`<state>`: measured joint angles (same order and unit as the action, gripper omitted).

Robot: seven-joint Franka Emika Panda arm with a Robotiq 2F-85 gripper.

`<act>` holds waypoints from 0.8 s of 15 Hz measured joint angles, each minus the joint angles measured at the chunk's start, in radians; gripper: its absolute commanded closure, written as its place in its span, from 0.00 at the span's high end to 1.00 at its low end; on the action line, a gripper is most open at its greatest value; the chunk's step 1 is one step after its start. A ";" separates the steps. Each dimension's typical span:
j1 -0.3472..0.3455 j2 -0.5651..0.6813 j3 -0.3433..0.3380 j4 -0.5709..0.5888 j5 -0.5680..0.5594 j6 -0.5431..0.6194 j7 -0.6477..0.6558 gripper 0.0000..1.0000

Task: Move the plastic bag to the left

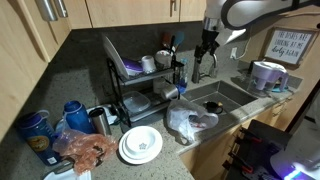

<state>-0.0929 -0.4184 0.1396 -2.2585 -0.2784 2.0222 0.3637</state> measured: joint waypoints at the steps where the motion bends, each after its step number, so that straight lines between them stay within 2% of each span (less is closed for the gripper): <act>1: 0.014 0.003 0.008 -0.009 0.008 0.000 0.024 1.00; 7: 0.091 0.055 0.065 -0.051 0.083 0.001 0.163 1.00; 12: 0.123 0.116 0.086 -0.074 0.110 0.001 0.251 1.00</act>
<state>0.0302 -0.3021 0.2251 -2.3324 -0.1685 2.0231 0.6147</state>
